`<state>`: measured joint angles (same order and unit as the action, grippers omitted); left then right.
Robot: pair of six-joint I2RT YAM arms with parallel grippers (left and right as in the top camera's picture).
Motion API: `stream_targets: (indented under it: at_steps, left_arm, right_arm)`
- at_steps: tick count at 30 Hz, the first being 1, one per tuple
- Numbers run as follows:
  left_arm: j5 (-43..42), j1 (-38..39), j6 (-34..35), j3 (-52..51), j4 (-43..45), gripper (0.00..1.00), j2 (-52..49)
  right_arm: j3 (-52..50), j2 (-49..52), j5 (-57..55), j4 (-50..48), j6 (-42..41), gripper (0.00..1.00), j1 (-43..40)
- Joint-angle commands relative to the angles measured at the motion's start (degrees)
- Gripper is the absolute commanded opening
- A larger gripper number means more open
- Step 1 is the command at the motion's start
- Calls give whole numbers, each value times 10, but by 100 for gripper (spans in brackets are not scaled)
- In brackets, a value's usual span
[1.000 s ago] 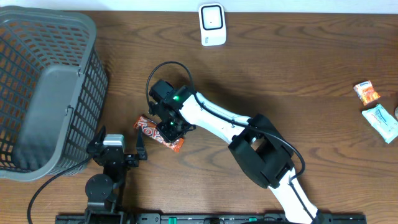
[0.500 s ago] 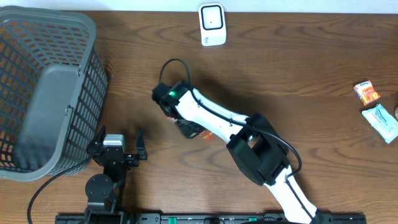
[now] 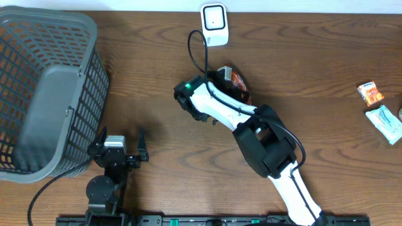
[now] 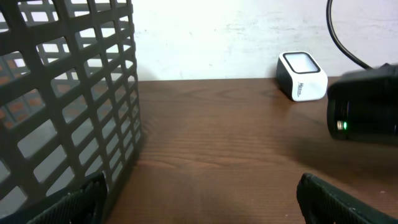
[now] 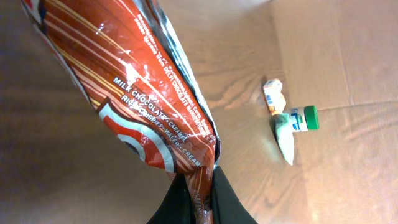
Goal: Scan the item barcode
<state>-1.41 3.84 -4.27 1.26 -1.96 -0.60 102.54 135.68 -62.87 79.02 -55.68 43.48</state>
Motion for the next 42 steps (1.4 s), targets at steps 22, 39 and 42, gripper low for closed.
stream_targets:
  at_steps: [22,39,42]
  left_arm:
    - [5,-2,5,-10,-21,98,4]
    - [5,-2,5,-10,-21,98,4]
    - [5,-2,5,-10,-21,98,4]
  right_arm:
    - [-127,4,52,-148,174,1,184]
    - [-96,-10,229,-148,249,94,172]
    - [-78,-28,295,-148,292,93,161]
